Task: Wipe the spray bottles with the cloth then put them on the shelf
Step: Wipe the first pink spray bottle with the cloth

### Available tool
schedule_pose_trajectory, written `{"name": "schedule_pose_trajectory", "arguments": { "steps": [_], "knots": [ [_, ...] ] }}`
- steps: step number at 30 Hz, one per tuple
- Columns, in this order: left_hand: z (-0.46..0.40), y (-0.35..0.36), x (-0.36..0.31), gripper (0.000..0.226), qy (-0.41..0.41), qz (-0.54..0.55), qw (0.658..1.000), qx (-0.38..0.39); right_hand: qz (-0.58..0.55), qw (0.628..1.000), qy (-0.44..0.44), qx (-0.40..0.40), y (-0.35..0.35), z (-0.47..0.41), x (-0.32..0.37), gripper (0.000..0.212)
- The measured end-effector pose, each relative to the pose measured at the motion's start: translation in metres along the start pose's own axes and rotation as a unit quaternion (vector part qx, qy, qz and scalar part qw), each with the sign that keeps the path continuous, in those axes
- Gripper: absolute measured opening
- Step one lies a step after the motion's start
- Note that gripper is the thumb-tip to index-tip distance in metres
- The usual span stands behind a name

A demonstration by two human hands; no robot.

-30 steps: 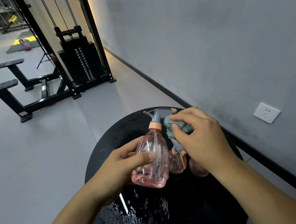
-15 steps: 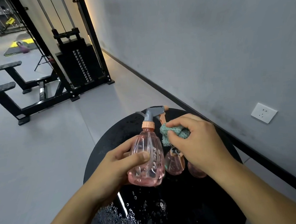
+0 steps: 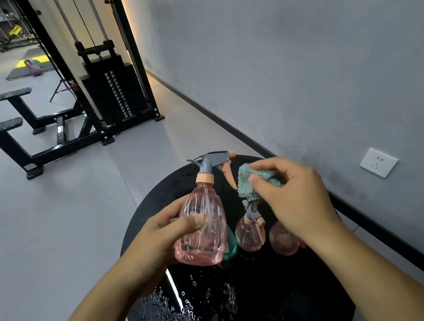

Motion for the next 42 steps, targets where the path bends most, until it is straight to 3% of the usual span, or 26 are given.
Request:
{"name": "schedule_pose_trajectory", "arguments": {
  "steps": [5, 11, 16, 20, 23, 27, 32, 37, 42],
  "knots": [
    [0.003, 0.008, 0.003, 0.064, -0.001, -0.002, 0.999, 0.039, -0.116, 0.991, 0.058, 0.024, 0.005, -0.002, -0.006, 0.016],
    [0.002, 0.004, -0.001, 0.063, 0.006, 0.000, 1.000, 0.025, -0.098, 0.987, 0.082, 0.097, 0.008, 0.001, -0.005, 0.016],
    [0.002, 0.006, 0.001, 0.065, -0.005, -0.009, 0.999, 0.040, -0.103, 0.991, 0.051, 0.065, 0.004, 0.001, -0.003, 0.014],
    [0.003, 0.003, 0.000, 0.062, 0.001, -0.014, 1.000, 0.021, -0.036, 0.990, 0.033, 0.131, 0.013, 0.007, -0.003, 0.015],
    [0.002, -0.001, 0.001, 0.063, -0.001, -0.011, 1.000, 0.009, 0.002, 0.994, 0.010, 0.110, 0.015, 0.009, -0.002, 0.014],
    [0.001, 0.000, 0.001, 0.063, 0.006, -0.003, 1.000, 0.019, -0.054, 0.995, 0.038, 0.069, 0.013, 0.006, -0.006, 0.013],
    [0.002, -0.002, 0.000, 0.063, 0.008, -0.003, 1.000, 0.022, -0.093, 0.985, 0.079, 0.120, 0.019, 0.006, -0.013, 0.012],
    [0.001, 0.003, 0.003, 0.065, 0.006, -0.018, 0.999, 0.050, -0.138, 0.983, 0.082, 0.088, 0.012, 0.000, -0.011, 0.013],
    [0.001, -0.001, 0.000, 0.066, 0.014, -0.007, 0.999, 0.044, -0.131, 0.974, 0.105, 0.150, 0.018, 0.003, -0.014, 0.014]
  ]
}}
Point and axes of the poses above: each hand's wrist, its own z-axis away from the middle knuckle, its own y-axis out of the palm, x = y × z, the point moved 7 cm from there along -z, towards the middle knuckle, and after that the axes turned 4 degrees about z, right-handed, at the moved point
